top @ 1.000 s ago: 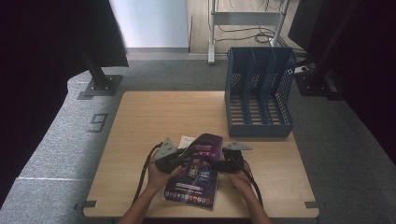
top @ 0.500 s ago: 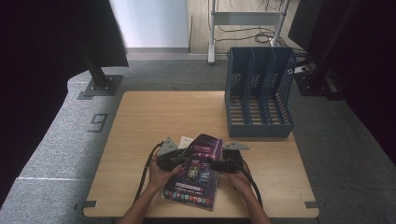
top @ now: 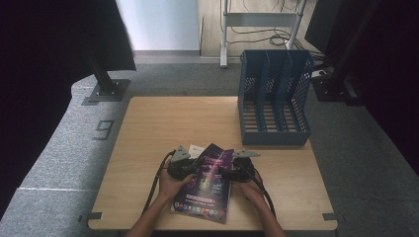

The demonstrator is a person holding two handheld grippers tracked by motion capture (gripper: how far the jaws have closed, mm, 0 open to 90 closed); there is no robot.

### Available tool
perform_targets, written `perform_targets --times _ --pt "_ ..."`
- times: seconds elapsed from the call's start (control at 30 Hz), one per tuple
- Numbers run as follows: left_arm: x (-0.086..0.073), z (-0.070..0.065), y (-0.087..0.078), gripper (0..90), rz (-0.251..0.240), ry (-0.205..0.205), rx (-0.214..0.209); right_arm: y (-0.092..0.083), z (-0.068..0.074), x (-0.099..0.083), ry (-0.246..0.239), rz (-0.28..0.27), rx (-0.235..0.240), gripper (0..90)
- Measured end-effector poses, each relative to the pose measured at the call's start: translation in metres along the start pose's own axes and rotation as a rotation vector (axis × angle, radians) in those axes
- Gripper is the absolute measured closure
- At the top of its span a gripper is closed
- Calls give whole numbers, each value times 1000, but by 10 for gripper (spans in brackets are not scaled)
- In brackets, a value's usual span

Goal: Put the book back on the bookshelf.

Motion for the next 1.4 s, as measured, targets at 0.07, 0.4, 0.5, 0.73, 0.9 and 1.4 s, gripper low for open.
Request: perform_targets --times 0.07,0.4,0.5,0.73,0.9,1.4 --pt "0 0 0 872 2 -3 -2 1 -1 0 -2 4 -1 227" --pt "-4 5 3 872 19 -23 -2 14 -9 8 14 22 -15 240" --pt "-5 6 4 872 23 -26 0 16 -11 11 12 23 -19 248" --pt "-5 7 4 872 25 -33 -4 21 -16 16 26 6 -27 292" --pt "-5 8 4 872 27 -42 -9 23 -18 18 25 11 -47 336" --pt "-6 8 3 871 29 -46 -12 19 -17 15 38 0 -8 422"
Point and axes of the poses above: each handheld gripper's, and its own axes: y roughly forward along the jaws, x roughly out of its top, z roughly to its left, the point moved 9 cm from there along y, roughly forward along the jaws, and after that the axes turned 9 degrees about x, right-handed, at the moved point
